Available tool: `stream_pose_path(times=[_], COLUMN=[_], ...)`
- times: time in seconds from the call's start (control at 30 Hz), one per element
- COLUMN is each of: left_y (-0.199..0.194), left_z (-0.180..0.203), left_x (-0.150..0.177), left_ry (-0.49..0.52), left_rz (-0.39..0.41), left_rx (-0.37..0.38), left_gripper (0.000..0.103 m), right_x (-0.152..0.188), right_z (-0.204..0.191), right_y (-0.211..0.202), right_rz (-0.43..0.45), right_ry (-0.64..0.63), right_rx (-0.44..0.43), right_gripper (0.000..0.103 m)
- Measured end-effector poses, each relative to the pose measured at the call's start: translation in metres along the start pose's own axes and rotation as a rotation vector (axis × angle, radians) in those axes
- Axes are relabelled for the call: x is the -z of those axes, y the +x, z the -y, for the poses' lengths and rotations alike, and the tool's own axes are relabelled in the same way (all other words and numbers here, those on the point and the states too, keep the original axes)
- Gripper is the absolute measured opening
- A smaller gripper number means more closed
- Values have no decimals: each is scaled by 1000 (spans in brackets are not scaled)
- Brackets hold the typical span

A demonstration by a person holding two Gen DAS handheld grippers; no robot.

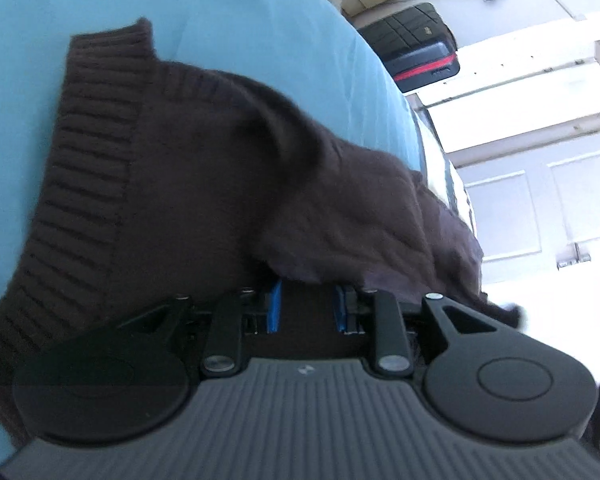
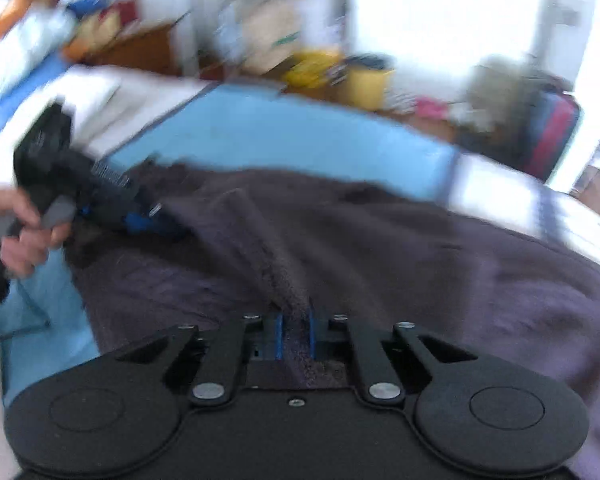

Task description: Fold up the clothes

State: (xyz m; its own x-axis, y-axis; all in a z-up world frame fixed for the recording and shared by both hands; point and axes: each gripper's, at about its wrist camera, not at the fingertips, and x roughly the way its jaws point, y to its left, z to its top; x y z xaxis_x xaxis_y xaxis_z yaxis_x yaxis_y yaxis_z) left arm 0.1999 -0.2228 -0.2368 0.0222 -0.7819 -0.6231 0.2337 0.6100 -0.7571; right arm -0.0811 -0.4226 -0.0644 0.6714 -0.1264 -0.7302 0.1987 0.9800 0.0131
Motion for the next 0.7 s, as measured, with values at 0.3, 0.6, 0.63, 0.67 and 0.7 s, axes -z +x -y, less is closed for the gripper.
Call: stream_pose_path(times=[0.3, 0.6, 0.63, 0.67, 0.7], left_y=[-2, -27, -26, -24, -22], left_z=[35, 48, 50, 51, 54], left_x=[11, 20, 22, 23, 25], left_ry=[168, 200, 218, 236, 249], left_rz=[48, 144, 148, 150, 147], left_rx=[-135, -139, -133, -133, -136], left_gripper=[25, 41, 42, 42, 42], right_x=[62, 118, 112, 104, 95], right_z=[105, 180, 182, 183, 182], right_y=[-51, -38, -43, -48, -53], right_rz=[-34, -94, -74, -62, -62], right_ry=[401, 782, 786, 768, 716], right_rx=[258, 143, 125, 112, 107], right_gripper=[21, 30, 37, 41, 47])
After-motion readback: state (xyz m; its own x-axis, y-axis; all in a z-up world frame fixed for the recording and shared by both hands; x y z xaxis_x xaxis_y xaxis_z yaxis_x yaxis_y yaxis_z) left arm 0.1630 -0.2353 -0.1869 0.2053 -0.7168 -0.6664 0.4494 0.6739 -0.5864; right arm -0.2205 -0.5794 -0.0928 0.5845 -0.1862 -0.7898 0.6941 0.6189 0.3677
